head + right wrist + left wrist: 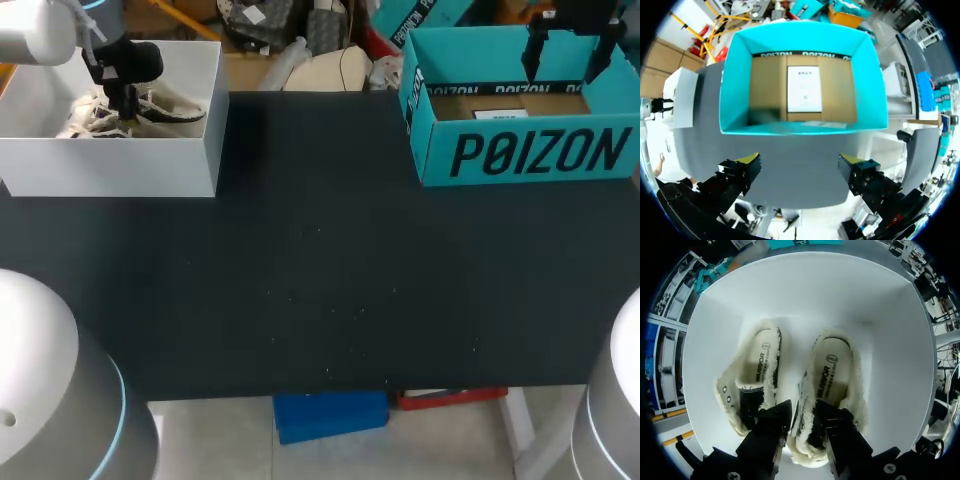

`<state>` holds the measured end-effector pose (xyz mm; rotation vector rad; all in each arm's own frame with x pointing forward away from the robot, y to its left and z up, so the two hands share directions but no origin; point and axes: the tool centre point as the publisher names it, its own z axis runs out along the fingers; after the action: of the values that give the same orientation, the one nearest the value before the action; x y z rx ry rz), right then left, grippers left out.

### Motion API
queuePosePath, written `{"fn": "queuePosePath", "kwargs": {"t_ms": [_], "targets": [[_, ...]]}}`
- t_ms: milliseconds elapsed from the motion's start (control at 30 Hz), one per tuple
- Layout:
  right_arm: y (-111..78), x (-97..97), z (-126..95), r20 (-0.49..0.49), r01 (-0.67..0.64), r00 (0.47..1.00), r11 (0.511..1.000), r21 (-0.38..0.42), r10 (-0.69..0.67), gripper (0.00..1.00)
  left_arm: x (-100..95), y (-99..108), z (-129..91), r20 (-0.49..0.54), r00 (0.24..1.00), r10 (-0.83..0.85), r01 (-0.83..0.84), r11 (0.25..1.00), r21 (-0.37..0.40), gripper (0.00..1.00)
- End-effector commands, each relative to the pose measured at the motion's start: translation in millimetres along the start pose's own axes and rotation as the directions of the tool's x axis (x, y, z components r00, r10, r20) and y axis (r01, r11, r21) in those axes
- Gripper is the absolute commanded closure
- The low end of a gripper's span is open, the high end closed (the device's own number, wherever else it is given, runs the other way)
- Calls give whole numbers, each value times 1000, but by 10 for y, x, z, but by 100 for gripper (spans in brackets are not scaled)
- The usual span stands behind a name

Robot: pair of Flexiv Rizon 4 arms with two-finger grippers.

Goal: Take the shoe out of the shoebox, open the shoe tongue, remove and reinsert the insole, then place the shoe into the shoebox

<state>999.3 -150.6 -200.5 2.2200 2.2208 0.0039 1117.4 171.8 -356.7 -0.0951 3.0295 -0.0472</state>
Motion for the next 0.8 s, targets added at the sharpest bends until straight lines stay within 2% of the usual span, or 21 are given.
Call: {"fn": "queuePosePath", "kwargs": {"t_ms": [33,200,567,633,667,700,800], "targets": [[3,2,-4,0,0,1000,1000,1,0,0,-107,-48,191,-18,1000,2,-2,1000,-5,76],[3,2,-4,0,0,1000,1000,1,0,0,-95,-40,330,-33,999,7,-8,1000,-22,88],[3,2,-4,0,0,1000,1000,1,0,0,-58,-3,483,-43,999,21,-23,999,-45,90],[3,2,-4,0,0,1000,1000,1,0,0,-54,4,500,-45,999,26,-29,998,-47,92],[3,2,-4,0,0,1000,1000,1,0,0,-52,5,505,-45,999,27,-30,998,-48,98],[3,2,-4,0,0,1000,1000,1,0,0,-53,6,508,-45,999,28,-30,998,-48,100],[3,2,-4,0,0,1000,1000,1,0,0,-64,10,485,-43,999,30,-32,998,-45,100]]}}
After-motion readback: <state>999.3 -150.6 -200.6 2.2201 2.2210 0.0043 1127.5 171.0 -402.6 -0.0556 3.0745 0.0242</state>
